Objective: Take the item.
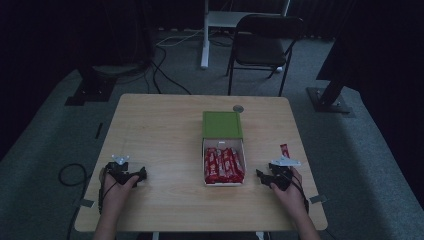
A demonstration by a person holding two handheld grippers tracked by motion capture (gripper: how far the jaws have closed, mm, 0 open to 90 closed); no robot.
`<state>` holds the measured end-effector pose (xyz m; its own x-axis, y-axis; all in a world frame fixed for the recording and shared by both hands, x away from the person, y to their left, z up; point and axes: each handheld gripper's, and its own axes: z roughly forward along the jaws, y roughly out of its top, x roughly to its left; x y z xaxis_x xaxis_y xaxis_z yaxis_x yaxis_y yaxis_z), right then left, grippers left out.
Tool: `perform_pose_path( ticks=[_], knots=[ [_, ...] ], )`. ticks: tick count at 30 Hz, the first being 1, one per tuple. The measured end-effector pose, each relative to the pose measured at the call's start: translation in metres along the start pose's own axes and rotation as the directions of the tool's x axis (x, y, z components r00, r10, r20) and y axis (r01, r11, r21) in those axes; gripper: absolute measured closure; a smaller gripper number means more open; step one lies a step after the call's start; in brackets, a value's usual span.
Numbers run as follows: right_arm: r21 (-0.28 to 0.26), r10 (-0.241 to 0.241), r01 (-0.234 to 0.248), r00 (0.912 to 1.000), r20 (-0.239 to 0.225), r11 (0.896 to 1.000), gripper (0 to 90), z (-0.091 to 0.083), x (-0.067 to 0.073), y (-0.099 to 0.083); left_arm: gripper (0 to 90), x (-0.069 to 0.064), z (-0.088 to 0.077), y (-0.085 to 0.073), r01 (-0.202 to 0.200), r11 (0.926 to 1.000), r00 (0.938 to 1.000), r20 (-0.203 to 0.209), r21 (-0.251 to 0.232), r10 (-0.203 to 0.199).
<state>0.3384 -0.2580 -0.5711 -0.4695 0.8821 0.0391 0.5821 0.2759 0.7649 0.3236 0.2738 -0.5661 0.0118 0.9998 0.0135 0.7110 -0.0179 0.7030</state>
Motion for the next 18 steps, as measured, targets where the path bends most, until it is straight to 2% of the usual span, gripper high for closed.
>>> perform_pose_path(
  ticks=[2,4,6,18],
  knots=[
    [0.006,-0.008,0.008,0.9999,0.007,1.000,30.5,0.0005,0.0008,0.0003,2.5,0.0000,0.0000,0.0000,0.000,1.0000,1.0000,0.000,0.000,0.000],
    [0.023,-0.030,0.030,0.9994,0.016,0.999,21.9,0.0022,0.0032,0.0011,2.5,0.0000,0.0000,0.0000,0.000,1.0000,1.0000,0.000,0.000,0.000],
    [0.039,-0.047,0.047,0.9989,-0.003,0.998,14.4,0.0036,0.0046,0.0016,2.5,0.0000,0.0000,0.0000,0.000,1.0000,1.0000,0.000,0.000,0.000],
    [0.047,-0.057,0.058,0.9983,-0.014,0.997,12.2,0.0044,0.0050,0.0019,2.5,0.0000,0.0000,0.0000,0.000,1.0000,1.0000,0.000,0.001,0.000]
  ],
)
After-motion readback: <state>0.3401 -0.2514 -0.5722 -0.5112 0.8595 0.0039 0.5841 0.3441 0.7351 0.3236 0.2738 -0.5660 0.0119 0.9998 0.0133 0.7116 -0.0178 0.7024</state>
